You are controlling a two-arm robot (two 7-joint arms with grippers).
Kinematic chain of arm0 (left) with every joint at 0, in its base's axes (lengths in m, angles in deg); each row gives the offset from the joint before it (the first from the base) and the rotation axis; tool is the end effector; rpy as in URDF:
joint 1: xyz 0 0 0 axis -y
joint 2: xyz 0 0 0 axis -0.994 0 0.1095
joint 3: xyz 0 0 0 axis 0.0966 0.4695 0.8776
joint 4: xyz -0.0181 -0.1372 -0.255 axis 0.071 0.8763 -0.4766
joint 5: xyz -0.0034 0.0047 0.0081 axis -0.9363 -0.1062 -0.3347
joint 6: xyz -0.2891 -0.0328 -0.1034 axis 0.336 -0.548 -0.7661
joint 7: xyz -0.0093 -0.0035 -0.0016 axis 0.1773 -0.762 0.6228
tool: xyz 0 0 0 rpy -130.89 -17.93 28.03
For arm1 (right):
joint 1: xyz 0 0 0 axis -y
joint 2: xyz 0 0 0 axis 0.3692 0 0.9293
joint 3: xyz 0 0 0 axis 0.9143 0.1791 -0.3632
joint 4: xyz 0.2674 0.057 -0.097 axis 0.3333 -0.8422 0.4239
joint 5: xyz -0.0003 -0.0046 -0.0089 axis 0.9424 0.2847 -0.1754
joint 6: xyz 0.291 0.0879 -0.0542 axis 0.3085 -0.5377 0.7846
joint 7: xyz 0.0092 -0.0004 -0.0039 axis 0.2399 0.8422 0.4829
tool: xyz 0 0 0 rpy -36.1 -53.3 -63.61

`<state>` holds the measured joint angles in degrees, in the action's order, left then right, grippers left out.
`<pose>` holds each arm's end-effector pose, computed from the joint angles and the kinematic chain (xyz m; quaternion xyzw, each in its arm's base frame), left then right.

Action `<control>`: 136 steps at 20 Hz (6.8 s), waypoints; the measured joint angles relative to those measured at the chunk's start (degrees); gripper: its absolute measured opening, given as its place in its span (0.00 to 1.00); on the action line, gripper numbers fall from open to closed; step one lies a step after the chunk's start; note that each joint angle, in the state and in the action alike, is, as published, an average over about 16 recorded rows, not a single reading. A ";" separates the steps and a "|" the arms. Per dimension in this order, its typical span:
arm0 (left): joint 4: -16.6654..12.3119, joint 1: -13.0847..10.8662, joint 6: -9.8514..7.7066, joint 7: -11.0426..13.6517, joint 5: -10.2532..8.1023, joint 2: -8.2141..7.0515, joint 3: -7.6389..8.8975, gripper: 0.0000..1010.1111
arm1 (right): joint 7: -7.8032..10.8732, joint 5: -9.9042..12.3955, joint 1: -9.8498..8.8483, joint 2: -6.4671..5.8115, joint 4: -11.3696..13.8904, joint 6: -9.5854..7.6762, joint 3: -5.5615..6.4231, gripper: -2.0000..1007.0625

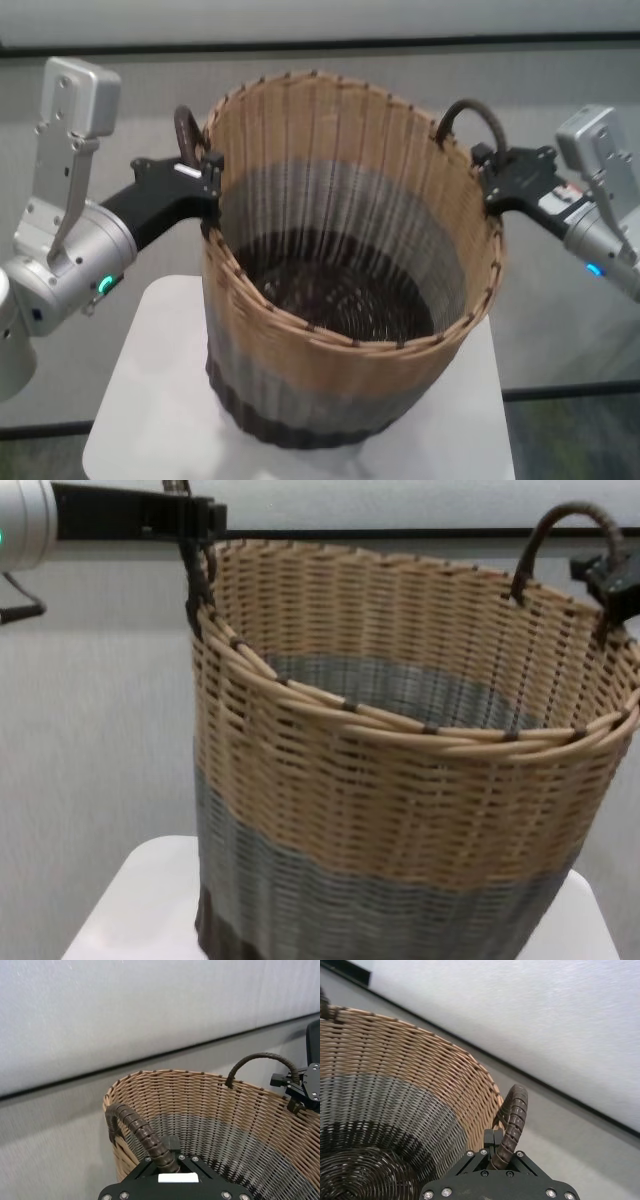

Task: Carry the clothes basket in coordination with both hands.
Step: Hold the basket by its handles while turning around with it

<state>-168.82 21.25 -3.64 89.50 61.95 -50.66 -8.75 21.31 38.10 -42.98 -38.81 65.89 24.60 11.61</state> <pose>0.3602 0.0039 -0.1520 0.0187 -0.0331 0.4941 0.8686 0.4315 -0.0795 -0.2057 -0.1055 -0.1787 -0.4957 0.8433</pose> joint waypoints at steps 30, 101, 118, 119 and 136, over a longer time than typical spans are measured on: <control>-1.33 -1.15 5.51 1.05 5.39 2.35 2.15 0.00 | -2.90 1.26 -2.18 5.74 1.99 4.00 9.30 0.01; -1.25 -0.97 5.35 0.91 6.51 2.17 1.93 0.00 | -2.43 1.65 -2.23 6.18 1.73 4.44 9.67 0.01; -1.25 -0.97 5.35 0.91 6.51 2.17 1.92 0.00 | -2.43 1.65 -2.23 6.18 1.72 4.44 9.67 0.01; -1.25 -0.97 5.35 0.91 6.51 2.17 1.92 0.00 | -2.43 1.65 -2.23 6.18 1.72 4.44 9.67 0.01; -1.25 -0.97 5.35 0.91 6.52 2.17 1.93 0.00 | -2.43 1.65 -2.23 6.18 1.73 4.44 9.67 0.01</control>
<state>-170.08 20.28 1.71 90.42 68.47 -48.49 -6.82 18.87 39.75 -45.22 -32.63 67.62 29.04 21.27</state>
